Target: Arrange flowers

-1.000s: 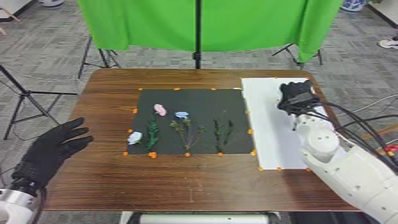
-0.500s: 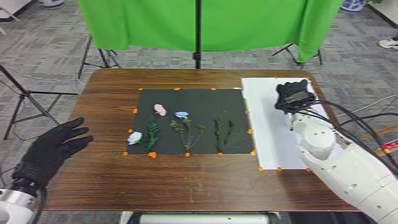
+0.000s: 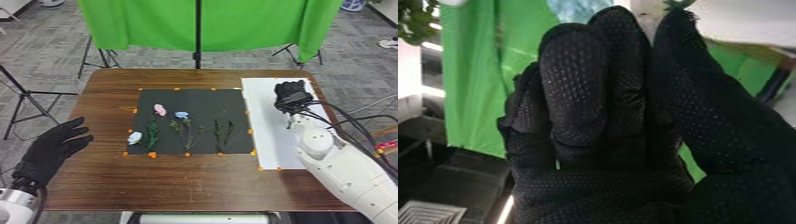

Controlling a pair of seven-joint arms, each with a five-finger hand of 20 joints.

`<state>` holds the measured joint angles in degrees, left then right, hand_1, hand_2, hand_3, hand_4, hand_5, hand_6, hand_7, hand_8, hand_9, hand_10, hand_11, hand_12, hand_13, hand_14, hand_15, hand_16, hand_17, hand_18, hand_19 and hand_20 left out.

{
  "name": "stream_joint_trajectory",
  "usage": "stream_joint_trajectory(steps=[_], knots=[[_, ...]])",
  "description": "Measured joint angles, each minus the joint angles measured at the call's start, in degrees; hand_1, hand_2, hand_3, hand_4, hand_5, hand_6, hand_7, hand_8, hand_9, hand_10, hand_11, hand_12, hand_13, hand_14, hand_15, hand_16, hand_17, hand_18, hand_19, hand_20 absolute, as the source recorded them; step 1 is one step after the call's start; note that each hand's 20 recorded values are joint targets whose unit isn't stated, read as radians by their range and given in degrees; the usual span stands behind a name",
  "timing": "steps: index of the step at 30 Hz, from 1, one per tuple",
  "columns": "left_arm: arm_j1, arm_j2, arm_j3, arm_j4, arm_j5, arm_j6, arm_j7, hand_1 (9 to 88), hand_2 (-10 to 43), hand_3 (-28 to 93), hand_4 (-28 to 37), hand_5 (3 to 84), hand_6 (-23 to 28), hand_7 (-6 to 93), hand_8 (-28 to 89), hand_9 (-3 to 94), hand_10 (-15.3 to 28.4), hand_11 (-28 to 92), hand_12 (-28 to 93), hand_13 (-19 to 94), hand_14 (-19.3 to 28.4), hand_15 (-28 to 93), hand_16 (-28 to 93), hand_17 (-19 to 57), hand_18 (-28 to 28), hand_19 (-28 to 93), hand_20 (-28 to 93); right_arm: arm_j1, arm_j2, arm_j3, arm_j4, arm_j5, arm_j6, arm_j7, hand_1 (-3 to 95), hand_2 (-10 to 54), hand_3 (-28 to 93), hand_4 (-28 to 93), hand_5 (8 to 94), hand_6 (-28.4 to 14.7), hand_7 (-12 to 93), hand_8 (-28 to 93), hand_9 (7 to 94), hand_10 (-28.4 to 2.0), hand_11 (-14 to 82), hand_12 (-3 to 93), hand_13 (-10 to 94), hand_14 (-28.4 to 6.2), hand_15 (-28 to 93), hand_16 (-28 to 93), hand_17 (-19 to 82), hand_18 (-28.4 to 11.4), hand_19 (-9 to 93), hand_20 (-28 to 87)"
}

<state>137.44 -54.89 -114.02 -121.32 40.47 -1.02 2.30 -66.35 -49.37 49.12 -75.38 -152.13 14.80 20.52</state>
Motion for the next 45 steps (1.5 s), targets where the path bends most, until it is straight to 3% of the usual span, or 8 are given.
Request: stream_joint_trajectory(steps=[10,17,23,30,45], knots=[[0.02,0.00,-0.08,0.01,0.02,-0.04,-0.27,26.2,-1.1,70,-26.8,34.6,5.2,19.9,-10,31.8,14.1,25,16,28,17.2,35,-2,-6.6,23.2,52,0,-2.11,0.80,0.40,-5.76,1.44,0.84,-1.27,49.7,-9.5,81,-28,70.5,0.8,49,-1,84.9,-5.6,20.8,52.0,74,-6.2,61,31,35,-19.3,82,47],[-0.21,0.00,0.12,0.06,0.08,-0.39,-0.68,26.1,-1.1,70,-26.8,34.6,5.2,19.8,-10,31.8,14.0,25,16,28,17.2,35,-2,-6.6,23.2,52,0,-1.71,-0.19,-1.52,-12.54,4.43,2.10,-8.04,49.5,-9.5,81,-28,70.0,0.8,49,-1,84.7,-5.8,20.6,51.7,73,-6.2,61,32,35,-19.1,82,47],[-0.56,0.14,0.68,0.24,0.08,-0.55,-0.88,26.1,-1.1,70,-26.8,34.6,5.2,19.9,-10,31.8,14.0,25,16,28,17.1,35,-2,-6.6,23.2,52,0,0.39,-5.69,-4.13,-12.86,4.44,1.14,-13.40,49.3,-9.5,81,-28,69.7,1.0,49,-1,84.4,-5.9,20.5,51.6,73,-5.9,61,33,35,-19.0,82,47],[-0.76,0.70,1.23,0.45,-0.04,-0.55,-0.90,26.1,-1.1,70,-26.9,34.7,5.2,20.0,-10,31.8,13.9,25,16,28,17.1,35,-2,-6.6,23.2,52,0,0.88,-11.85,-6.70,-13.00,3.37,-1.42,-14.06,49.2,-9.5,81,-28,69.3,1.1,49,-2,84.2,-5.9,20.5,51.5,72,-6.0,61,34,34,-18.9,82,47],[-0.94,0.99,1.22,0.57,-0.10,-0.56,-0.96,26.2,-1.0,70,-26.9,34.6,5.1,19.9,-10,31.8,14.0,25,16,28,17.2,35,-2,-6.6,23.2,52,0,-0.03,-12.96,-9.48,-13.48,0.57,-3.58,-14.03,48.8,-9.5,80,-28,68.2,1.5,50,-2,83.3,-5.9,20.3,51.6,70,-5.9,62,35,33,-18.5,82,48]])
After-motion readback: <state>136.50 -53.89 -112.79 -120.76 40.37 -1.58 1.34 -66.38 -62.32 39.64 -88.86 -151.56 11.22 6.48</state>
